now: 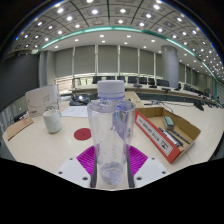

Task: Pour water

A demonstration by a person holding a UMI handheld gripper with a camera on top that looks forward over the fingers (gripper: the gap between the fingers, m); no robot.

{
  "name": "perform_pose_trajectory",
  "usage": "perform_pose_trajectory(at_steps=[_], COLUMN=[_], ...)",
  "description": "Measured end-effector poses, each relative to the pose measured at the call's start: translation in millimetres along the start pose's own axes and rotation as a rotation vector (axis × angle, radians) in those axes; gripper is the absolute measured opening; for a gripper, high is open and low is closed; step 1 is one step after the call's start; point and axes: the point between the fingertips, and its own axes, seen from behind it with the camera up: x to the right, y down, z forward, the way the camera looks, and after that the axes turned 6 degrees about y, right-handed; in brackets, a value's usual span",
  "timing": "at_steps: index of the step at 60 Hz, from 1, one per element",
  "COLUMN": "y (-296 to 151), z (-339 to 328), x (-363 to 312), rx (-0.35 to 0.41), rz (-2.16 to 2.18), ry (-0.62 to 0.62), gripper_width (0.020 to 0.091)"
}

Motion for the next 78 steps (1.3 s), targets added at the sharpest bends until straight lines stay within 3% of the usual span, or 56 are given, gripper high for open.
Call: perform_pose_trajectory(at_steps=[9, 28, 51, 65, 78], y=[-17.2, -102.4, -229.7, -217.4, -201.4], z=[-2.1, 19.0, 83.2, 140.9, 161.0], x=[4.4, 7.0, -86.6, -162.4, -188.6], rx=[0.011, 0.057, 0.208, 0.248, 0.239], rz=[-0.037, -0.219, -0.985, -1.594, -1.982], ry=[0.021, 0.112, 0.381, 0.439, 0.476], gripper_width=[0.0348, 0.0347, 0.0345, 0.0350, 0.0349])
